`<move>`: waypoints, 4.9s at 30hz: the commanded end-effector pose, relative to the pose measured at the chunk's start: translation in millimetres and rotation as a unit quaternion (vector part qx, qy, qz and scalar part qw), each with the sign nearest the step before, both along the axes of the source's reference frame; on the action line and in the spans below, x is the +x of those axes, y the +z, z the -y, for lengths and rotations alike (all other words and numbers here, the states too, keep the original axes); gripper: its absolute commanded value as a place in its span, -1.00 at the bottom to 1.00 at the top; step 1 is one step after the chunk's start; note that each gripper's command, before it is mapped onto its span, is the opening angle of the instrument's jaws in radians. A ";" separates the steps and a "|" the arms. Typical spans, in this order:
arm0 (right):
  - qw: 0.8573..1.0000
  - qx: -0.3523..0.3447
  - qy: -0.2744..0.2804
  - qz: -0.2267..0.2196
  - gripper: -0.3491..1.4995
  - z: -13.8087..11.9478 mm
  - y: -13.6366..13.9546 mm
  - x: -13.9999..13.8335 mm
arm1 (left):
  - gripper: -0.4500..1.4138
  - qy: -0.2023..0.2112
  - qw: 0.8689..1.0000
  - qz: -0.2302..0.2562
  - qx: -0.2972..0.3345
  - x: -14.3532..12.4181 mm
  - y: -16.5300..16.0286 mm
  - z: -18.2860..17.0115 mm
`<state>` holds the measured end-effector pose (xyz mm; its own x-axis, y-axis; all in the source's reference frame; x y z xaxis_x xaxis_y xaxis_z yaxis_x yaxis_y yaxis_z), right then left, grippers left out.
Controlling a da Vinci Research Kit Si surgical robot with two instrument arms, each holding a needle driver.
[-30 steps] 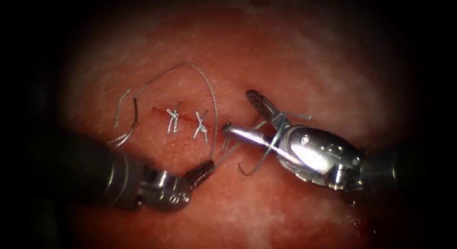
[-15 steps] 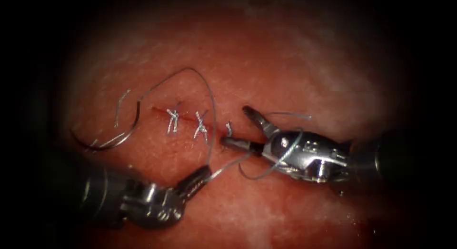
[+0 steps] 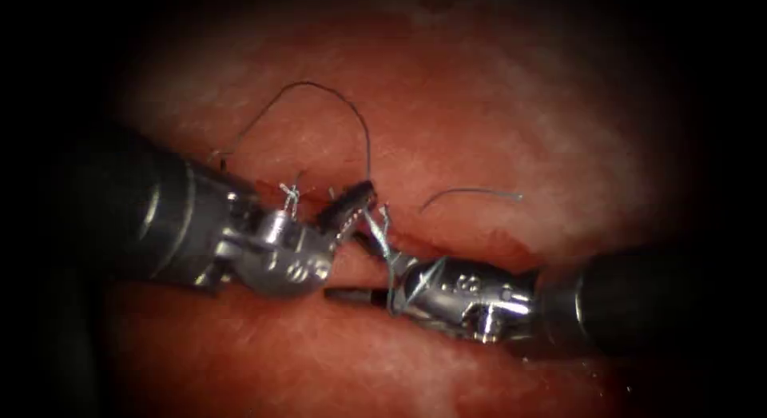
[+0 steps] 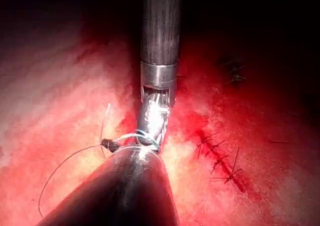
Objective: Wound Closure
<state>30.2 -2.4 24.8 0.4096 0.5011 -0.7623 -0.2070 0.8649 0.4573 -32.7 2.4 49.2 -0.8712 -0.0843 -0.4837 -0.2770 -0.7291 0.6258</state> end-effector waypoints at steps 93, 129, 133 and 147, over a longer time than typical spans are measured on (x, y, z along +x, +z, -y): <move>0.910 0.149 0.377 -0.090 -0.18 -2.8 9.3 -13.8 | -1.00 0.120 0.988 0.048 0.079 -0.3 0.1 10.1; 0.881 0.192 0.417 -0.112 0.11 -4.6 10.9 -13.1 | -1.00 0.112 0.990 0.056 0.068 -0.4 -0.7 6.7; 0.885 0.193 0.412 -0.105 0.13 -4.4 11.5 -12.6 | -1.00 0.113 0.990 0.057 0.068 -0.2 -0.7 6.8; 0.895 0.178 0.393 -0.116 -1.00 -4.8 10.7 -12.2 | -1.00 0.110 0.990 0.053 0.067 -0.1 -0.3 6.8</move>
<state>17.4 3.8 35.1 -0.3214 0.7878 -0.5254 -0.5559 0.2922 0.7782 -32.4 -3.1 48.5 -0.7834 -0.1973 -0.5893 -0.1624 -0.8504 0.5005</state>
